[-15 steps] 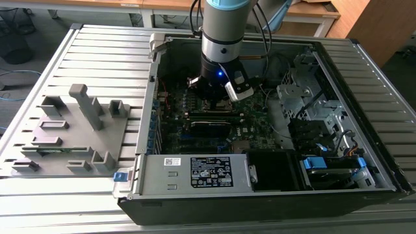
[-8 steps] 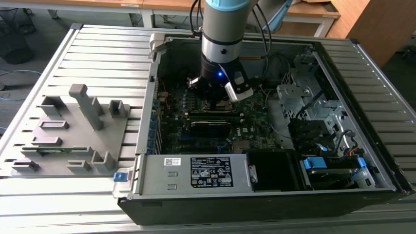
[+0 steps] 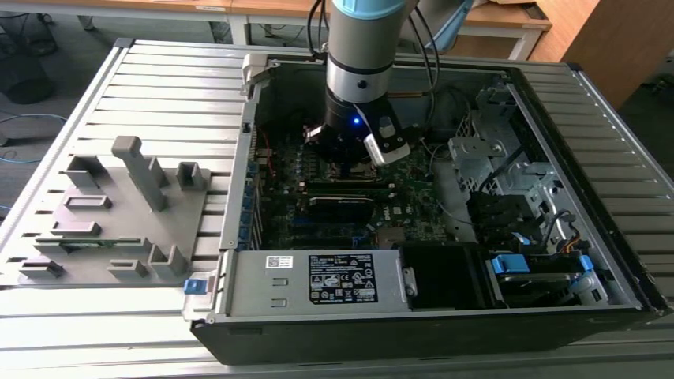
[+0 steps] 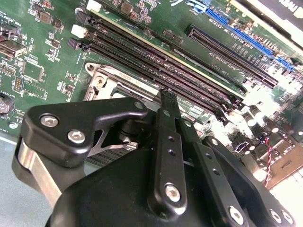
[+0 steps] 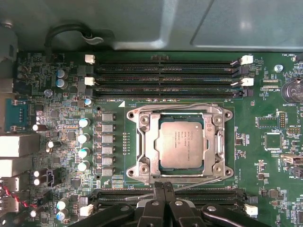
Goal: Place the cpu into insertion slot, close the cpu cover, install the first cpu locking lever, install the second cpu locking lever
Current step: 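Install the second cpu locking lever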
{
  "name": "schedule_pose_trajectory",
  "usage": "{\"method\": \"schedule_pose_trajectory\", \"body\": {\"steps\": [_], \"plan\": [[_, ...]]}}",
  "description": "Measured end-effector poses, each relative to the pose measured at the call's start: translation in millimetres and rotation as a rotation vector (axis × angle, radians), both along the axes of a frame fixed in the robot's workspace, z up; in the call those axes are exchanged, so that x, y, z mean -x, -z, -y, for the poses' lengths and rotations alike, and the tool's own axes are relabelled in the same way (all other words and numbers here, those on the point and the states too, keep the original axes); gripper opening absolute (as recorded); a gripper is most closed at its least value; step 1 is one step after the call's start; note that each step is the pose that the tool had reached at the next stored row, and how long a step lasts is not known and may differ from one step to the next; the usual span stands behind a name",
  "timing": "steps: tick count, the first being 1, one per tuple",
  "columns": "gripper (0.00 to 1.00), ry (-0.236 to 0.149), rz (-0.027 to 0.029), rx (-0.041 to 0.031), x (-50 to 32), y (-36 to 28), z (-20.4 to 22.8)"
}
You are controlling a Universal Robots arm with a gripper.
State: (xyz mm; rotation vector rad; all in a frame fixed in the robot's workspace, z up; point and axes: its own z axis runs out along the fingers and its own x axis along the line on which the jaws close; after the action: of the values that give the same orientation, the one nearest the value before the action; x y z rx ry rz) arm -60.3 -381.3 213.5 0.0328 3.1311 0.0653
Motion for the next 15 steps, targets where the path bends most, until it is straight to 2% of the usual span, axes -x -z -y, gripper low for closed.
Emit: {"method": "schedule_pose_trajectory", "body": {"steps": [15], "plan": [[0.11, 0.000, 0.0001, -0.0002, 0.0, 3.0, -0.1]]}}
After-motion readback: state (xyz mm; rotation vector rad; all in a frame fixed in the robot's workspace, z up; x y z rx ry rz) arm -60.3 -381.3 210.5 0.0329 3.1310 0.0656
